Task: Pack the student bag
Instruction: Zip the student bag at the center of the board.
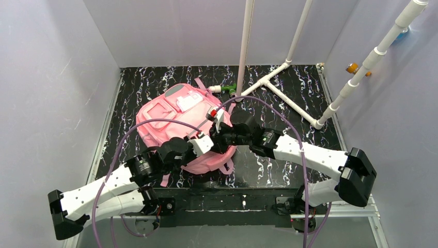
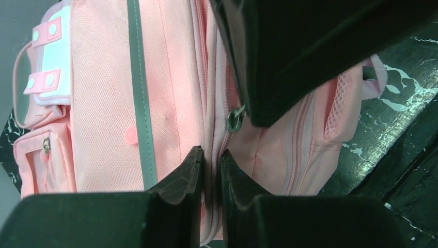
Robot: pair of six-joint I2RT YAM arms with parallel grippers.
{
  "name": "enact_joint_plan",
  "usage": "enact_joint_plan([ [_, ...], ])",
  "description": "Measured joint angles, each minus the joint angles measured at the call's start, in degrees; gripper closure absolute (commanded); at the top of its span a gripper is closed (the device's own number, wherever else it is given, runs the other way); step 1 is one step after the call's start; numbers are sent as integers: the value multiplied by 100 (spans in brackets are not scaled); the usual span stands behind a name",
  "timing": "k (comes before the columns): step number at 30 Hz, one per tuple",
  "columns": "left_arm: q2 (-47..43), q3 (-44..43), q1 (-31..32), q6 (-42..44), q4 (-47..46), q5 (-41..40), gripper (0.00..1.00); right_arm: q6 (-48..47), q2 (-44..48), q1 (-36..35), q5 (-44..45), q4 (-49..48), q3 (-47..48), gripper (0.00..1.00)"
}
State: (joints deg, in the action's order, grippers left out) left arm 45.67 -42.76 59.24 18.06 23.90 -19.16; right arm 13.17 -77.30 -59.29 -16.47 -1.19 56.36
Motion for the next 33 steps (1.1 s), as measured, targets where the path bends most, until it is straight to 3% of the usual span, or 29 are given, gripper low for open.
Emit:
enact_joint_plan([
  [4, -442, 72, 7, -9, 254, -109, 100, -337, 133, 369, -232, 308, 103, 99],
  [14, -704, -197, 33, -155, 1016, -382, 100, -1456, 26, 2398, -1956, 1296, 302, 99],
  [15, -739, -197, 37, -149, 1073, -382, 90, -1504, -39, 2450, -2105, 1346, 345, 99],
  [18, -922, -243, 37, -170, 1377, -378, 41, -1493, -85, 2361, -2312, 1322, 382, 99],
  [19, -997, -319, 26, -192, 1600, -378, 30, -1467, -70, 2256, -2306, 1287, 380, 99],
  [21, -1152, -492, -24, -304, 2020, -348, 20, -1340, -28, 2074, -2199, 1204, 367, 99],
  [26, -1102, -1228, -90, -511, 2490, 297, 24, -879, 118, 1679, -1921, 944, 175, 99],
  [33, 424, -1930, -66, -555, 2002, 1147, 30, -348, 118, 1132, -1631, 553, 155, 99],
])
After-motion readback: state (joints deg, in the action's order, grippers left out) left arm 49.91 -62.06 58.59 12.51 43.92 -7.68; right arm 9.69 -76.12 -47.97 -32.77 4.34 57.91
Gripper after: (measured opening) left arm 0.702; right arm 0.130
